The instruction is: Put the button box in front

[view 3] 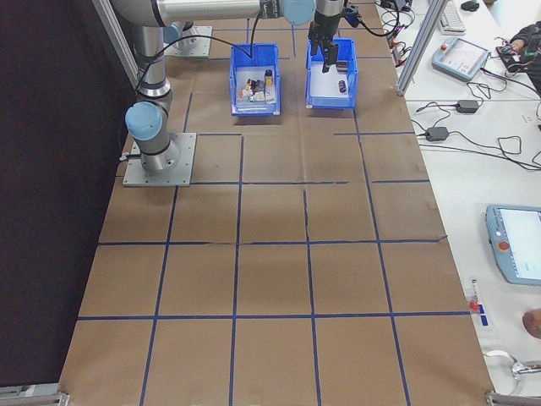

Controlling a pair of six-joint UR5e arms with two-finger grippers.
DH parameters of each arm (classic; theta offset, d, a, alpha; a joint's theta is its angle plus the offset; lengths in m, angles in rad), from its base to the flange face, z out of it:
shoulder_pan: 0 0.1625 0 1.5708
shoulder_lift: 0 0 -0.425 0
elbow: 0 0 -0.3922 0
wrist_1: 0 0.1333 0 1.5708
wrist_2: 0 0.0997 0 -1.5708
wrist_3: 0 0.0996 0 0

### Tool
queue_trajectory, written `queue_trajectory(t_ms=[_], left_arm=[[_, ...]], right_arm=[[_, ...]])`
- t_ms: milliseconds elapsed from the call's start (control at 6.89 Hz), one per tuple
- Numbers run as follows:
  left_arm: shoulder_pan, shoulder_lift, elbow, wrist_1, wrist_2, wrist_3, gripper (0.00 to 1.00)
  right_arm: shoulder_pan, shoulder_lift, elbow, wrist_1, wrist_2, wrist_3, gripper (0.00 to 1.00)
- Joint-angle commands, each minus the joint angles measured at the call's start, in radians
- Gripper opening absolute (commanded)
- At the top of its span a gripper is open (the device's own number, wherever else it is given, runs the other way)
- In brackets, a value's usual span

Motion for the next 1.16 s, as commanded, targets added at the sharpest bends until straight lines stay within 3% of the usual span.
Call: queue_trajectory(t_ms=[0,290,726,1016], left_arm=[[-0.119,-0.002,-0.09,0.088,-0.079,-0.227,1.0],[-0.147,-0.025,-0.156,0.24,-0.089,-0.311,1.0],[-0.199,-0.117,-0.163,0.349,-0.08,-0.357,1.0],[-0.202,-0.12,-0.163,0.361,-0.076,-0.359,1.0]], right_arm=[[0.012,0.004,-0.004,-0.006,0.001,-0.004,1.0],[0.012,0.02,-0.007,-0.018,0.001,-0.07,1.0],[0.014,0.02,-0.006,-0.017,0.001,-0.131,1.0],[0.014,0.02,-0.006,-0.017,0.001,-0.131,1.0]])
